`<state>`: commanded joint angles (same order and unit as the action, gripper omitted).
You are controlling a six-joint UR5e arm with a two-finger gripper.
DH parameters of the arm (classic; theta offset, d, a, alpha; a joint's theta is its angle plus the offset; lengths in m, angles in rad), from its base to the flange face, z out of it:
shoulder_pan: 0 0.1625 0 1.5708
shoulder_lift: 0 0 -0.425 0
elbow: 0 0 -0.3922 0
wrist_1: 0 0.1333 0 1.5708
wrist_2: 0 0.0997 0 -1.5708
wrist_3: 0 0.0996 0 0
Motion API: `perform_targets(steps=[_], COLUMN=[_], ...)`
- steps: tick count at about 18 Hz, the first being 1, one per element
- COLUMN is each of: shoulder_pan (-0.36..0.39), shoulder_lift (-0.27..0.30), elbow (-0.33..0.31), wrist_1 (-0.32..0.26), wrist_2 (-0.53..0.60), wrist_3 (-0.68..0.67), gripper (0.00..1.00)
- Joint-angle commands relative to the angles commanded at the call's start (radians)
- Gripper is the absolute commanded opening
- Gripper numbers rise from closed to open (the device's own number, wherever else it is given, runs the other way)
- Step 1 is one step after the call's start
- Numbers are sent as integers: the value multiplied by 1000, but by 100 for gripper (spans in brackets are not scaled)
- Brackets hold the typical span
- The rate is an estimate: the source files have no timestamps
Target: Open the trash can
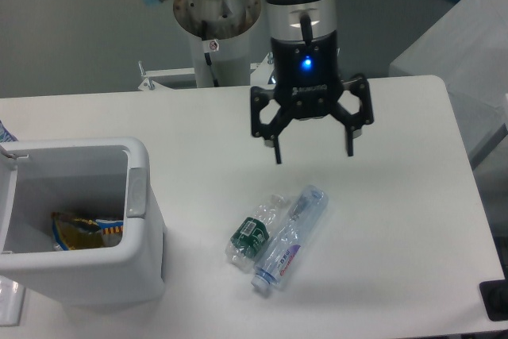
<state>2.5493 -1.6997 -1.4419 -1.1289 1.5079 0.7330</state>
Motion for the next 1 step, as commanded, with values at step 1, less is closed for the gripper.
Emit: perform_targets(steps=[1], shoulder_pan=[3], shoulder_lift=[0], elbow=[0], wrist_1=[0], wrist_2=[0], wrist_3=[11], gripper=[100])
